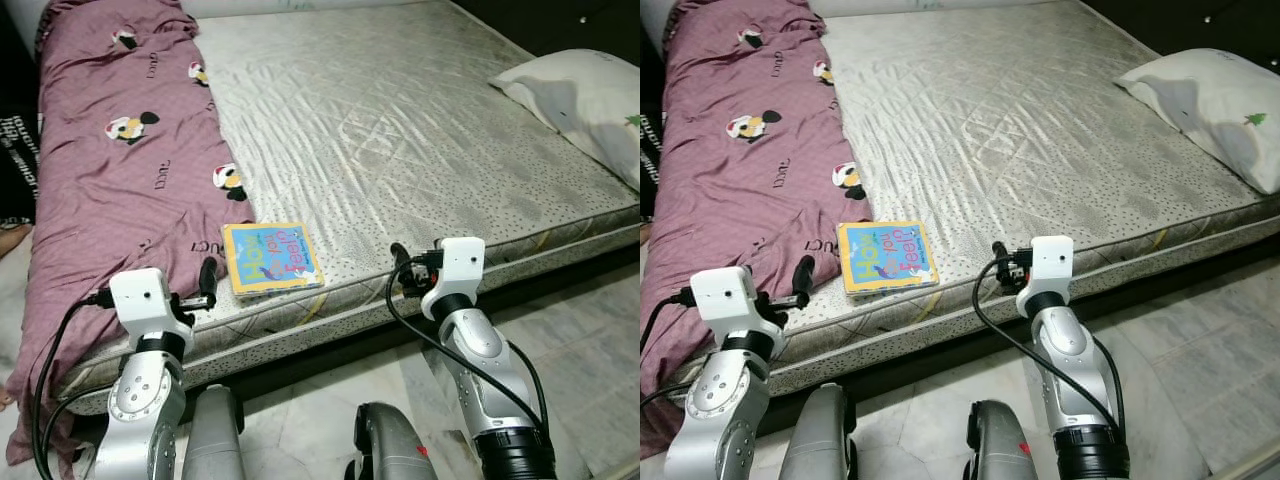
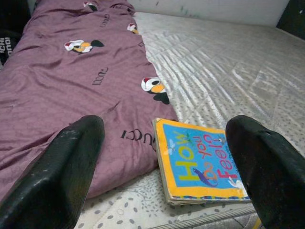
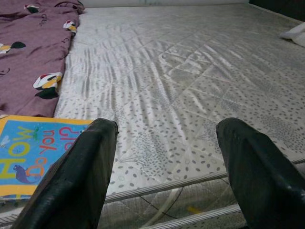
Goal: Clean up the room
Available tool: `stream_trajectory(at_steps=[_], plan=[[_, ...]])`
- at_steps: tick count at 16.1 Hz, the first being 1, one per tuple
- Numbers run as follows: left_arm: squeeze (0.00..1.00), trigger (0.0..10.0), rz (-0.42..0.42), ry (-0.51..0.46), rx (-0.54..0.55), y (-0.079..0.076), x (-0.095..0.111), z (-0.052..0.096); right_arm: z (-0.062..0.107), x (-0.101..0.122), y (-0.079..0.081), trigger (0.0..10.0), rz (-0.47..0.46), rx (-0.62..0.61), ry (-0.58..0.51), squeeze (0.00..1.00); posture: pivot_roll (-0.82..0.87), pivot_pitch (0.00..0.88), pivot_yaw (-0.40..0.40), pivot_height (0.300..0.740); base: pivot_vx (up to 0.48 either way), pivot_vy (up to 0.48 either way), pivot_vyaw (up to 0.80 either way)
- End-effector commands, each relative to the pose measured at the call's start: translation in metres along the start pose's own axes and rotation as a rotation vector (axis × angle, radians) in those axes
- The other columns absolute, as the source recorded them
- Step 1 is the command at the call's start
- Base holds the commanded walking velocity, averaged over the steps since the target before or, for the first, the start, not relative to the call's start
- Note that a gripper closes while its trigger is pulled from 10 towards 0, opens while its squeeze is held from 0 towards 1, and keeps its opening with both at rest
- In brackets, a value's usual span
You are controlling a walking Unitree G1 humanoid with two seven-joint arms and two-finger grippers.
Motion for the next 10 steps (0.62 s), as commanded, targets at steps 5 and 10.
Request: stream_trajectory(at_steps=[5, 10], plan=[[0.00, 10.0, 0.013, -0.009, -0.017, -0.0006, 0.0034, 0.0026, 0.0027, -0.0001, -0.0004, 10.0, 0.009, 0.012, 0.008, 0.00, -0.03, 0.146, -0.041, 0.610, 0.352, 0.000, 0.00], [0.00, 10.0, 0.014, -0.008, -0.021, -0.0011, 0.0031, 0.0027, 0.0036, -0.0007, -0.0001, 10.0, 0.015, 0.019, 0.011, 0.00, -0.03, 0.142, -0.044, 0.610, 0.415, 0.000, 0.00]])
Point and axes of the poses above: a point about 5 cm out from each wrist's last joint towards the gripper, its own z axis pointing back from the gripper into the wrist, its own x axis along the axis of the wrist's last joint, y = z × x, the point moved 1 cm from there along -z, pointing out of the wrist towards the gripper, and after that the axes turned 7 degrees about z, right-handed, at the moved point
